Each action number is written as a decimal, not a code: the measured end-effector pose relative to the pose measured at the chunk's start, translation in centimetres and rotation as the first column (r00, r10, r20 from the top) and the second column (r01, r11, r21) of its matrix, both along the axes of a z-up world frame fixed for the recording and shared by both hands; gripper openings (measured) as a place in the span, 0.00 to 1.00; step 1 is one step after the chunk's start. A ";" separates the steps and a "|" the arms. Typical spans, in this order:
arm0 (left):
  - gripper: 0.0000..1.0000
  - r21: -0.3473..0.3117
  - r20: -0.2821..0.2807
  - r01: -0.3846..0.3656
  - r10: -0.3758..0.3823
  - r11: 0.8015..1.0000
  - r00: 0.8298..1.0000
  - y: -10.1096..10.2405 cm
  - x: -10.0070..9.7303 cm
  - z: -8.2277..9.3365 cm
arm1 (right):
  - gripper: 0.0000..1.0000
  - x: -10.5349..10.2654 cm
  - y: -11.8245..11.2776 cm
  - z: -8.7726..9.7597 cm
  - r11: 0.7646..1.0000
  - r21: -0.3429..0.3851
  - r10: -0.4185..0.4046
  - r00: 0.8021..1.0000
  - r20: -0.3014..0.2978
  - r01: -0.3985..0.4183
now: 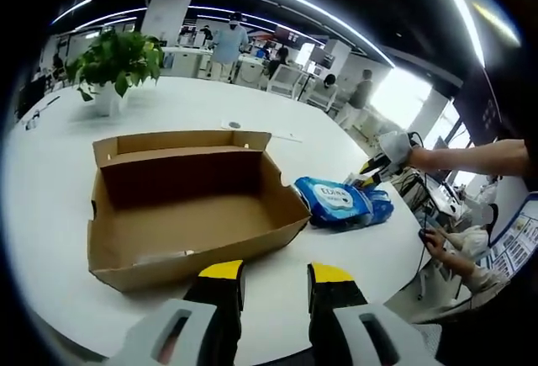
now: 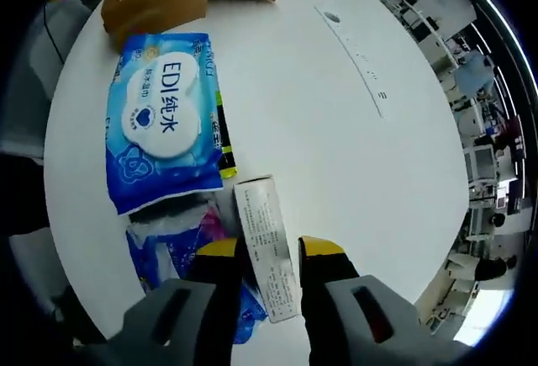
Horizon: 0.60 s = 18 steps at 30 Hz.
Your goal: Operate the shoe box by opening the lid, removing the specified soft item, and placing it in the target area until the item is outside and the box remains undamaged.
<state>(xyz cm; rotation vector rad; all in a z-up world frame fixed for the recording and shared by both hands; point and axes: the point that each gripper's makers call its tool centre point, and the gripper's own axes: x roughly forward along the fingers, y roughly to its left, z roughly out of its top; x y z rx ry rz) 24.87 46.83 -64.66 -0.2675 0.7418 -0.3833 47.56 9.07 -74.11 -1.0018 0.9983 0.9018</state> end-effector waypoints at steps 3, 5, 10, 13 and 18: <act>0.29 -0.003 0.002 0.011 -0.011 1.000 1.000 0.4 -0.2 0.1 | 0.24 -0.4 0.0 0.5 0.999 0.022 -0.043 0.999 0.003 0.043; 0.29 -0.003 0.002 0.018 -0.018 1.000 1.000 0.7 -0.4 0.1 | 0.24 -0.5 -0.2 0.8 0.996 0.033 -0.079 0.997 0.015 0.079; 0.29 -0.010 0.004 0.035 -0.035 0.999 0.999 1.4 -0.6 0.1 | 0.25 -1.0 0.1 1.7 0.967 0.125 -0.225 0.974 0.002 0.223; 0.29 -0.012 0.010 0.043 -0.042 0.999 0.999 1.8 -0.6 0.3 | 0.24 -1.3 0.6 2.6 0.936 0.188 -0.301 0.954 -0.011 0.297; 0.29 -0.019 0.014 0.049 -0.049 0.999 0.999 2.8 -0.7 0.3 | 0.24 -1.8 0.9 3.4 0.889 0.249 -0.392 0.920 -0.017 0.384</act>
